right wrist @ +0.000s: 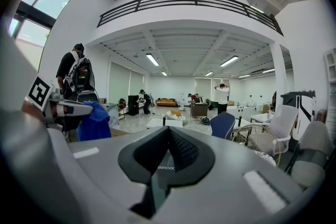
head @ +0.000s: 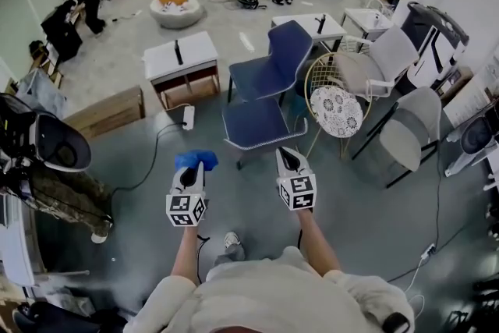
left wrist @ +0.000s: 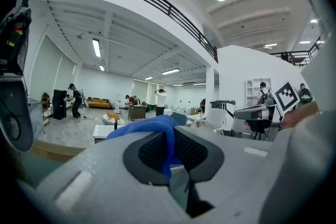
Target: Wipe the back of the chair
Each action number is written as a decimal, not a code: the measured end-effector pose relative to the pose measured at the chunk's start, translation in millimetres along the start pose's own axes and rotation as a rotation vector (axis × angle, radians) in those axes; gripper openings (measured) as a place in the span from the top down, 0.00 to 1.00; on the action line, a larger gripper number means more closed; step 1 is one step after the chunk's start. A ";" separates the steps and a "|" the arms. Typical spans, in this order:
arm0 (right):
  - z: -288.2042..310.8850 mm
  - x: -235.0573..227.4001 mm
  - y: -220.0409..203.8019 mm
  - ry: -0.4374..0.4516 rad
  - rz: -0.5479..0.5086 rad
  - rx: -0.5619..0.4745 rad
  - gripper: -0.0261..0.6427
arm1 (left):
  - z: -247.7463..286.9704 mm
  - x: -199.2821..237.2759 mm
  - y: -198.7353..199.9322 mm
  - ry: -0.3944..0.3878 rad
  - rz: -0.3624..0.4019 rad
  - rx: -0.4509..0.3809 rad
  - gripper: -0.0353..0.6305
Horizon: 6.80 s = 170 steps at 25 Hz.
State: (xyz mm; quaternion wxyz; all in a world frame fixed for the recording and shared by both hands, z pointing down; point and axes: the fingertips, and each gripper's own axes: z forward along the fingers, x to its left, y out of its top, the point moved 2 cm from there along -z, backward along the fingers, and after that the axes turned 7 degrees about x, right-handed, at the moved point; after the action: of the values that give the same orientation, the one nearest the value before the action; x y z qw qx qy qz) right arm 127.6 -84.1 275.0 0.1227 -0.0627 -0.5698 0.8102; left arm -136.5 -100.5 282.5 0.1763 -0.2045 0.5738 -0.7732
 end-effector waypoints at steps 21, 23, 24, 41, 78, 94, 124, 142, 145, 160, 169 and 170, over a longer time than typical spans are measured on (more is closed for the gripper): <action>91.1 6.9 7.6 -0.101 0.018 0.070 0.96 | 81.8 94.2 10.9 -0.080 -0.002 0.024 0.90; 93.7 2.5 -3.4 -0.094 0.037 0.091 0.96 | 87.9 90.2 4.2 -0.079 -0.010 0.044 0.90; 94.5 -0.4 -9.3 -0.090 0.043 0.101 0.96 | 90.9 86.7 0.3 -0.078 -0.015 0.052 0.90; 108.0 -40.1 -103.7 -0.023 0.096 0.191 0.96 | 123.8 18.7 -85.0 -0.090 -0.048 0.179 0.90; 156.6 -1.6 -228.8 0.020 0.026 0.130 0.96 | 183.4 18.5 -229.6 -0.122 -0.011 0.147 0.90; 162.5 -5.0 -270.0 0.037 0.029 0.175 0.96 | 222.4 -13.1 -235.2 -0.163 -0.034 0.081 0.90; 201.7 10.8 -282.6 0.089 0.013 0.205 0.96 | 306.4 46.0 -389.8 -0.133 -0.113 0.387 0.90; 187.6 22.5 -279.5 0.104 -0.003 0.200 0.96 | 198.7 36.0 -314.3 -0.083 -0.062 0.164 0.90; 186.4 23.2 -280.2 0.102 -0.002 0.202 0.96 | 182.7 22.9 -281.1 -0.094 -0.025 0.103 0.90; 181.8 17.0 -283.7 0.091 -0.001 0.210 0.96 | 217.3 2.2 -232.2 -0.151 0.067 0.016 0.90; 185.2 12.6 -285.1 0.091 0.009 0.212 0.96 | 235.7 14.7 -259.2 -0.152 0.037 0.075 0.90; 185.7 12.2 -285.6 0.091 0.009 0.212 0.96 | 238.1 15.9 -264.5 -0.152 0.035 0.083 0.90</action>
State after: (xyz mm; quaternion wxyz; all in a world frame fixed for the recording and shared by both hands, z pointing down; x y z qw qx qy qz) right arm 107.4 -157.9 607.2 0.1509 -0.0888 -0.4746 0.8626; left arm -36.6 -228.8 599.4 0.2413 -0.2450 0.5299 -0.7752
